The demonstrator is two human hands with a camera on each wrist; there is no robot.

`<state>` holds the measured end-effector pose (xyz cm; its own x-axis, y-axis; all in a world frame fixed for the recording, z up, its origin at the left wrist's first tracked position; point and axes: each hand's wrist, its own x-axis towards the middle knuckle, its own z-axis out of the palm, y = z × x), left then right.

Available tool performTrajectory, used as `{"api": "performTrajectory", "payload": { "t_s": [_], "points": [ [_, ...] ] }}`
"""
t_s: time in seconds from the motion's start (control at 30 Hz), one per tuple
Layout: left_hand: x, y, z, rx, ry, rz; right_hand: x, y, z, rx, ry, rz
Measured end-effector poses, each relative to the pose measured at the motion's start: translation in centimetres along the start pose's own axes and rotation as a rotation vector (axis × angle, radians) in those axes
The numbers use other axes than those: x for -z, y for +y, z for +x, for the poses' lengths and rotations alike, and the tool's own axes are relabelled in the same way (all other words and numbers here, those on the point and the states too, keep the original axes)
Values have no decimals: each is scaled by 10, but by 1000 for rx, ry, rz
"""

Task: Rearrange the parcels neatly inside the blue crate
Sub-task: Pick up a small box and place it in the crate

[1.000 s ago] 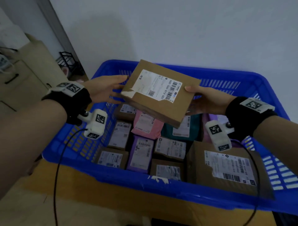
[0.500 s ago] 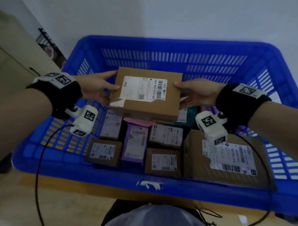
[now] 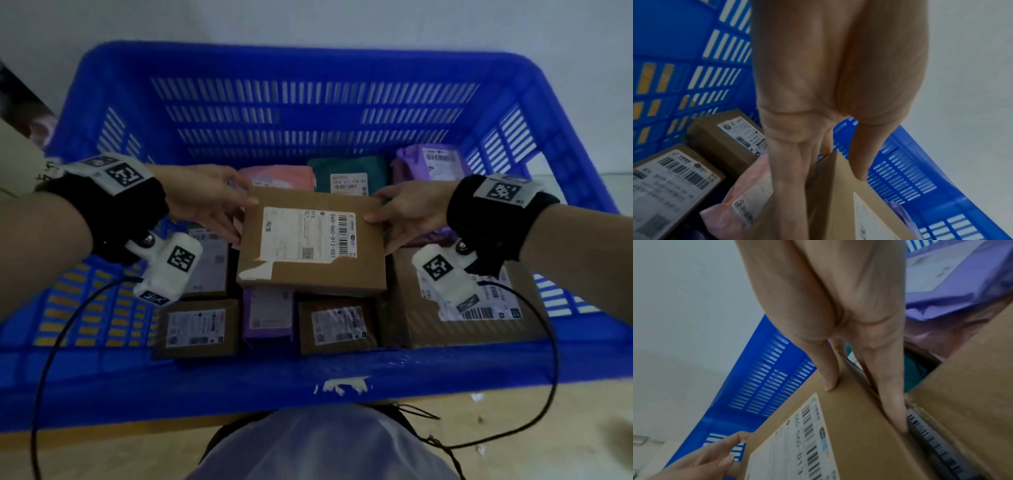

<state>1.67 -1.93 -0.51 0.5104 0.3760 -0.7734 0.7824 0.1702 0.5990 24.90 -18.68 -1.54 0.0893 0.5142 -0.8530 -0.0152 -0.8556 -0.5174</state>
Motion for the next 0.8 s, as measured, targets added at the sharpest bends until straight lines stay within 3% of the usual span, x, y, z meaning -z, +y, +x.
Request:
{"api": "performTrajectory", "payload": {
  "t_s": [0.17,0.57,0.8],
  "points": [
    [-7,-12,0,29,-141,72,-4,-4,-3,-76,16,-156],
    [-24,-51,18,129,-250,86,-31,-15,15,-210,-7,-586],
    [-30,-59,25,149,-260,141,-43,-13,17,-167,26,-830]
  ]
}}
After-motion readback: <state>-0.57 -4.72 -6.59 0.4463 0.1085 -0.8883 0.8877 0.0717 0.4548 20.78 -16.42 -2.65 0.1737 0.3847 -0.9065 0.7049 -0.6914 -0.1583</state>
